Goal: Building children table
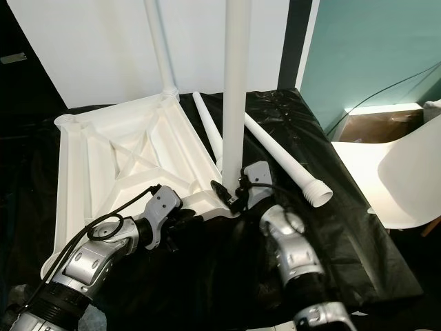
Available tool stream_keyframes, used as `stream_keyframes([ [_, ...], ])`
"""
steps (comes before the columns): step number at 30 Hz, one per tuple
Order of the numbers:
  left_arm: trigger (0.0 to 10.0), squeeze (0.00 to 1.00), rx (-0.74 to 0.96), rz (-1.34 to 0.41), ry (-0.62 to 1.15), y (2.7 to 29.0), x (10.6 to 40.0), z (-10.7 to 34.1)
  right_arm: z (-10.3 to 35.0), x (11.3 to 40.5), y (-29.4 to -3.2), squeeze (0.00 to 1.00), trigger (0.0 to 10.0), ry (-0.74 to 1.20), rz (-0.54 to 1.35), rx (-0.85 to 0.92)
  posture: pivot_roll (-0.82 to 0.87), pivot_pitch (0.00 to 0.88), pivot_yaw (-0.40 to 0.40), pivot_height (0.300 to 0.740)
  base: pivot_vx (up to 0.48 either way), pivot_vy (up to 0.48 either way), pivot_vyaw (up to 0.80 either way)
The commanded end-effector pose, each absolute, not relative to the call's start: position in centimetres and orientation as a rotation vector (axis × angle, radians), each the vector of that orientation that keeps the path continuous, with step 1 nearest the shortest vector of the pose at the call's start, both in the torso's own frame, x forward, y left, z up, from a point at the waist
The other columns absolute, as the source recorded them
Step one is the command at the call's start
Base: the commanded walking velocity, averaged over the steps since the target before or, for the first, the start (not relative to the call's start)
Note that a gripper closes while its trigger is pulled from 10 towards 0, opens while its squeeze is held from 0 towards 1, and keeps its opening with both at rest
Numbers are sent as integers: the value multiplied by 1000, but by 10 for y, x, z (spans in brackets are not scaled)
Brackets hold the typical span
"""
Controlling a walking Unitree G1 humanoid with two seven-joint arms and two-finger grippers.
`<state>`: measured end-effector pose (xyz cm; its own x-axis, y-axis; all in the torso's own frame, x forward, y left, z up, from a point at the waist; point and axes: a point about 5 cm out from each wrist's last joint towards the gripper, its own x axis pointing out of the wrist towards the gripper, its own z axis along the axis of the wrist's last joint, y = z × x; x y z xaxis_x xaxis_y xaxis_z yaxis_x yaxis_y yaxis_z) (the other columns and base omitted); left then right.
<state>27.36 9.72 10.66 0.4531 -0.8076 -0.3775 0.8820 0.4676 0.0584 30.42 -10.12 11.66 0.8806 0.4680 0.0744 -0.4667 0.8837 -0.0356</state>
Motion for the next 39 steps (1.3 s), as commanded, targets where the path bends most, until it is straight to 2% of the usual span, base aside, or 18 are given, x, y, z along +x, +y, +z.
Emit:
stream_keyframes([
  [1,10000,0,238,-1132,410,93,263,90,107,303,-107,0,0,-52,390,34,80,0,40,740,0,0,0],
  [5,10000,0,237,-1135,410,92,263,90,108,306,-111,0,0,-53,359,39,79,0,41,740,0,0,0],
  [6,10000,0,237,-1136,410,91,263,90,109,307,-111,0,3294,-54,361,32,79,0,41,740,0,0,0],
  [7,10000,0,236,-1137,410,91,263,90,109,307,-111,0,10000,-54,365,27,79,0,41,740,0,0,0],
  [10,10000,0,236,-1139,411,90,263,89,111,307,-109,0,10000,-58,374,6,80,0,41,740,0,0,0],
  [12,10000,0,235,-1138,412,90,262,89,113,308,-109,1000,10000,-65,403,-11,74,0,39,740,0,0,0],
  [17,10000,0,235,-1137,412,90,263,88,115,309,-111,1000,10000,-65,437,-26,68,0,37,740,0,0,0],
  [18,10000,0,235,-1136,411,89,264,88,116,312,-113,110,10000,-60,487,-52,59,0,32,740,0,0,0],
  [19,10000,0,235,-1135,409,88,265,88,119,316,-115,0,10000,-49,564,-79,48,0,32,740,0,0,0],
  [20,10000,0,235,-1135,409,88,265,88,119,316,-115,0,10000,-49,564,-79,48,0,32,740,0,0,0],
  [21,10000,0,232,-1141,401,85,266,88,125,321,-120,0,10000,-21,706,-130,37,0,25,740,0,0,0],
  [29,10000,0,231,-1142,396,83,268,88,131,325,-132,0,10000,15,812,-173,31,0,24,740,0,0,0],
  [30,10000,0,232,-1143,395,83,268,88,131,322,-132,0,6980,21,844,-178,32,0,30,740,0,0,0],
  [32,10000,0,232,-1144,395,83,268,88,131,321,-133,0,6980,26,868,-181,32,0,30,740,0,0,0],
  [33,10000,0,232,-1145,395,84,267,89,131,318,-132,0,0,23,895,-184,39,0,35,740,0,0,0],
  [39,10000,0,240,-1149,417,91,262,87,115,302,-113,0,0,38,916,-111,86,0,58,740,0,0,0],
])
